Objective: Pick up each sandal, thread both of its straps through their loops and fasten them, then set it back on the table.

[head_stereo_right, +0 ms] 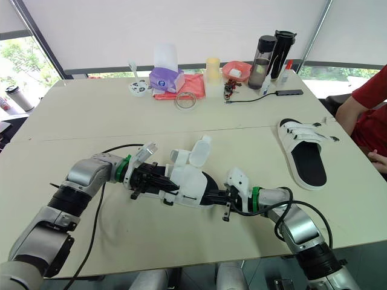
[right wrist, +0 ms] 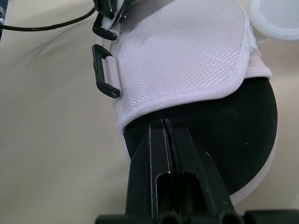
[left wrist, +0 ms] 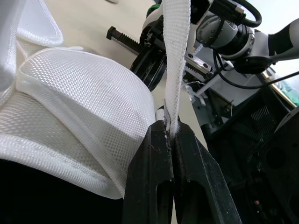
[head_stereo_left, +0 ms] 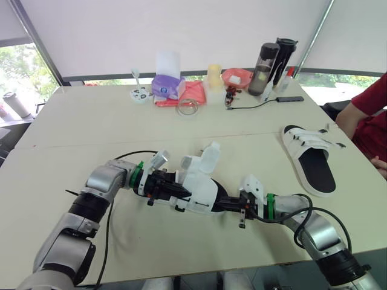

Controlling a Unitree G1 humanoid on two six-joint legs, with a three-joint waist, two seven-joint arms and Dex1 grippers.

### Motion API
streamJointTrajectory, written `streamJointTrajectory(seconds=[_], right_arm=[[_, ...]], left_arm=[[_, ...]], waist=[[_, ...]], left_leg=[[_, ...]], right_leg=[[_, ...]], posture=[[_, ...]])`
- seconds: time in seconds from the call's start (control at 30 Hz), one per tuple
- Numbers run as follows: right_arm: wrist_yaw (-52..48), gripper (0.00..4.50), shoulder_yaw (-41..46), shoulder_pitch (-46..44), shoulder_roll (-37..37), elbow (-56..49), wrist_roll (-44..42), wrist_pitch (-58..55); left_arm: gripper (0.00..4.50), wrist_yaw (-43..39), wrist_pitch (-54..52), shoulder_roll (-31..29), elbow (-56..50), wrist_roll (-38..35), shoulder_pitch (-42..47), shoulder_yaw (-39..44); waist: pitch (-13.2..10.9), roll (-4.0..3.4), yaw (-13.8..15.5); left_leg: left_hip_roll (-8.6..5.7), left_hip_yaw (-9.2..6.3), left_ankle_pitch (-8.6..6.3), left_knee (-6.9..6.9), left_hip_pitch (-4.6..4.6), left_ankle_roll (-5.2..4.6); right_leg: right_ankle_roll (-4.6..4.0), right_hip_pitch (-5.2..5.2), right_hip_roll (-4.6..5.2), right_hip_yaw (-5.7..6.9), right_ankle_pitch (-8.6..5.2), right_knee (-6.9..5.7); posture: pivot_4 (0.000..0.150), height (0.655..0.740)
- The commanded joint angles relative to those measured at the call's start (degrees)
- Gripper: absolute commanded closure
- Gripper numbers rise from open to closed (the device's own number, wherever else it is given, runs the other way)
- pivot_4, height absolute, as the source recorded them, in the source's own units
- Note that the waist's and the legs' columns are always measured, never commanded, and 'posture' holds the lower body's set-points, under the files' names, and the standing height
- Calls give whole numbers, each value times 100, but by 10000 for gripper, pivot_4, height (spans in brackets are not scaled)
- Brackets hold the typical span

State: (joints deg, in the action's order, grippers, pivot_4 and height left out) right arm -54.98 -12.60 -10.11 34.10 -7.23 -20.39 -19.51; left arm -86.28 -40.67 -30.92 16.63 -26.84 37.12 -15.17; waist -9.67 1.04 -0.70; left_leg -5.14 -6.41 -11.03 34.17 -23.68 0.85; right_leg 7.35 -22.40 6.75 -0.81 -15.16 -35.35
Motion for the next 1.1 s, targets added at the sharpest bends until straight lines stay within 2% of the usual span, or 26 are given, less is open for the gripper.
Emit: streamJointTrajectory(seconds=[0.03, 0.17, 0.4, 0.6, 0.67, 0.77, 0.87, 1.1], right_arm=[[280, 45000, 7, 13, 32, 491, 400, -139], [261, 45000, -13, -39, 20, 559, 402, -116], [229, 45000, -59, -98, 11, 710, 407, -42], [211, 45000, -85, -127, -9, 769, 401, -15], [202, 45000, -115, -158, -37, 815, 412, 0], [184, 45000, -142, -191, -54, 848, 417, 10], [165, 45000, -135, -191, -37, 847, 417, 20], [149, 45000, -94, -187, 17, 824, 410, 11]], left_arm=[[31599, 155, -117, -31, -201, -140, -70, 272], [12331, 317, -348, -186, -556, -354, -215, 590], [12331, 566, -1026, -843, -1938, -1092, -862, 1292], [12331, 574, -1277, -1431, -3019, -1476, -1804, 1352], [12331, 666, -1057, -1495, -3223, -1281, -2193, 1170], [12331, 969, -576, -1290, -3065, -846, -2465, 854], [12331, 1235, -359, -1012, -2728, -707, -2431, 799], [12331, 1355, 206, -836, -2184, -354, -2398, 677]], waist=[[0, 0, 5], [0, 0, 2], [0, 0, -21], [1, -1, -11], [1, -2, -12], [3, -5, -13], [3, -3, -8], [3, -5, -15]], left_leg=[[0, 0, 0, 0, 0, 0], [0, -2, 0, 1, 0, 0], [3, -3, -1, -2, 6, 2], [5, -3, -2, -2, 11, 3], [7, -3, -2, -2, 11, 3], [8, 2, -3, -2, 11, 3], [10, 3, -3, -2, 8, 3], [12, 4, -3, -7, 5, 4]], right_leg=[[0, 0, 0, 0, 0, 0], [0, 1, 0, 0, 0, 0], [-2, -1, 1, -4, 0, -3], [-5, 4, 4, -11, -1, -2], [-7, 5, 5, -12, -1, 0], [-9, 7, 10, -15, -1, 4], [-12, 6, 10, -14, 0, 7], [-14, -2, 10, -14, 1, 10]], posture=[[1500, 7400], [1500, 7400], [1500, 7400], [1500, 7400], [1500, 7400], [1500, 7400], [1500, 7400], [1500, 7400]])
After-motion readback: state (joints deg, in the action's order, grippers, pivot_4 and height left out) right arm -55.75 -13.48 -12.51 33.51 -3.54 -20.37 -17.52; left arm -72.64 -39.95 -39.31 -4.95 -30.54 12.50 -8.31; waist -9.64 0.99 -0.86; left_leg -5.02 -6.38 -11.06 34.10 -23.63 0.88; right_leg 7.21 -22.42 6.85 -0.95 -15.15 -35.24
